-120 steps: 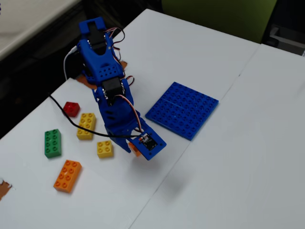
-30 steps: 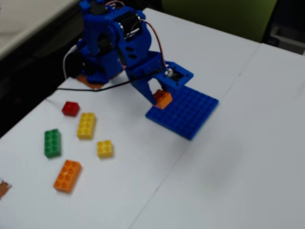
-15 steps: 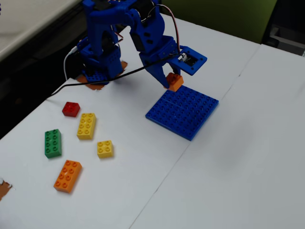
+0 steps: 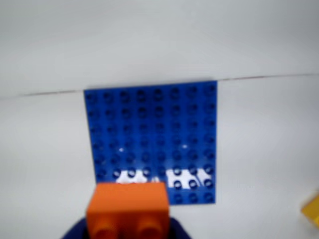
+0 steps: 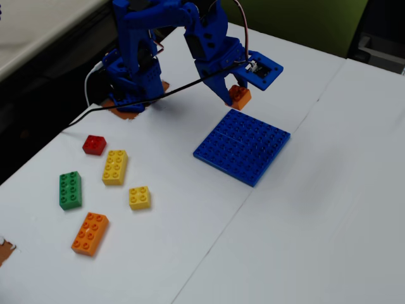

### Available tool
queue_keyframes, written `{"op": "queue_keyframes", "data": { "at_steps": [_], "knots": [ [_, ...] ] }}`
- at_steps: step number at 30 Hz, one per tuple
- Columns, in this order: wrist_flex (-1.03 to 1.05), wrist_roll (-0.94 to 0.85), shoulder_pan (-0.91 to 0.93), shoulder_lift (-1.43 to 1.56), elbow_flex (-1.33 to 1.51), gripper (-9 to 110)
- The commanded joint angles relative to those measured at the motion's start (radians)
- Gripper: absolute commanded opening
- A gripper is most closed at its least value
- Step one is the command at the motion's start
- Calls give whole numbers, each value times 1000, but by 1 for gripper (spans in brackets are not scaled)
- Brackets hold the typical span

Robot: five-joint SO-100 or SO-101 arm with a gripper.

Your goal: Pick up the 2x2 orange block and go up the 8x8 blue block.

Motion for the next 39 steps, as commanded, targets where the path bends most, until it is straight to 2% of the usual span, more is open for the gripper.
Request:
{"op": "queue_keyframes", "data": {
  "at_steps": [1, 23, 39],
  "knots": [
    [2, 3, -6, -18, -84, 0],
    [14, -115, 15, -64, -129, 0],
    [31, -114, 26, -74, -133, 0]
  ]
}}
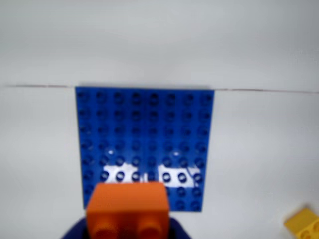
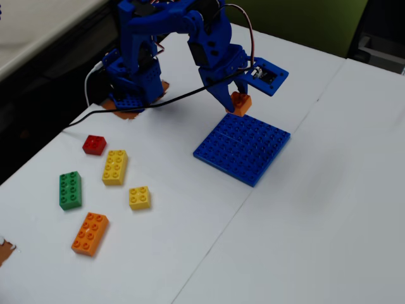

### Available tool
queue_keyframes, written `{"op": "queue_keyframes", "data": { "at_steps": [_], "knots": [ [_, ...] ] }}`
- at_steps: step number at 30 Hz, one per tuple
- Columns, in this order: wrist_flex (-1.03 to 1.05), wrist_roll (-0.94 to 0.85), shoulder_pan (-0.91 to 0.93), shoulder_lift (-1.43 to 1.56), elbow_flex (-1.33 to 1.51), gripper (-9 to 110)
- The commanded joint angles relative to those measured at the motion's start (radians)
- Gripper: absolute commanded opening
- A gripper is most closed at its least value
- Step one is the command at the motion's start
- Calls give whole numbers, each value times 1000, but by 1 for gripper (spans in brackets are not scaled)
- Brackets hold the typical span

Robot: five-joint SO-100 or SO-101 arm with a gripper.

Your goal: Pick up the 2x2 orange block and go up the 8x8 blue block.

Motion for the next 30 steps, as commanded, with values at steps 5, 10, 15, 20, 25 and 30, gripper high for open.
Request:
{"op": "queue_keyframes", "data": {
  "at_steps": [5, 10, 15, 20, 25, 30],
  "knots": [
    [9, 5, 0, 5, -60, 0],
    [20, 8, 0, -20, -97, 0],
    [18, 9, 3, -29, -100, 0],
    [28, 9, 6, -41, -115, 0],
    [37, 9, 8, -66, -144, 0],
    [37, 9, 9, -69, -147, 0]
  ]
}}
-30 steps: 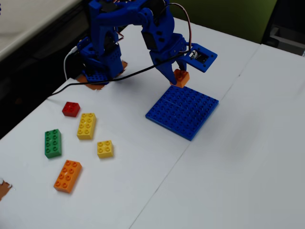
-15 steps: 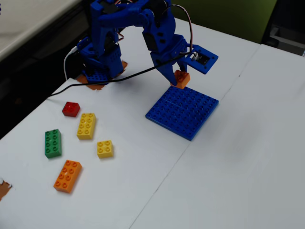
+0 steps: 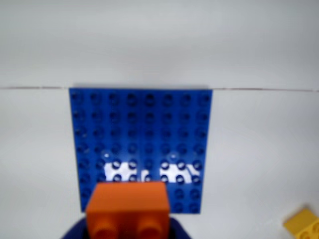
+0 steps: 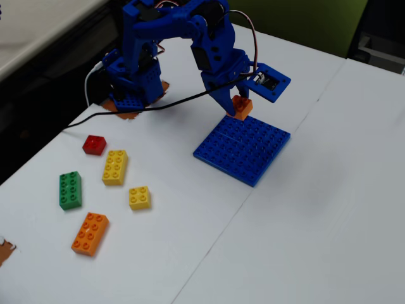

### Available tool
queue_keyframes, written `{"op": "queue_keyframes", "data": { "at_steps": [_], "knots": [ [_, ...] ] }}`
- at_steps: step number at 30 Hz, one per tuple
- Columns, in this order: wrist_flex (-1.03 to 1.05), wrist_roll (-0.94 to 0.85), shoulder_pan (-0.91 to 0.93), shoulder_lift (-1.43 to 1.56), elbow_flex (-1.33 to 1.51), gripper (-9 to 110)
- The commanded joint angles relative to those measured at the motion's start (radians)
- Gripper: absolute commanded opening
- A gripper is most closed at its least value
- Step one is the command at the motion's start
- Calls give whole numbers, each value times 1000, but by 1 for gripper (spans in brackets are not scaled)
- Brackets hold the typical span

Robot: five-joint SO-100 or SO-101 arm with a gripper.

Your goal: Pick up the 2x2 orange block and go up the 8x8 blue block.

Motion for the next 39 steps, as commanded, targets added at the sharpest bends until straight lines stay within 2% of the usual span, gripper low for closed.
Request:
{"op": "queue_keyframes", "data": {
  "at_steps": [1, 39],
  "knots": [
    [2, 8, 0, 8, -52, 0],
    [8, 63, 9, 3, -52, 0]
  ]
}}
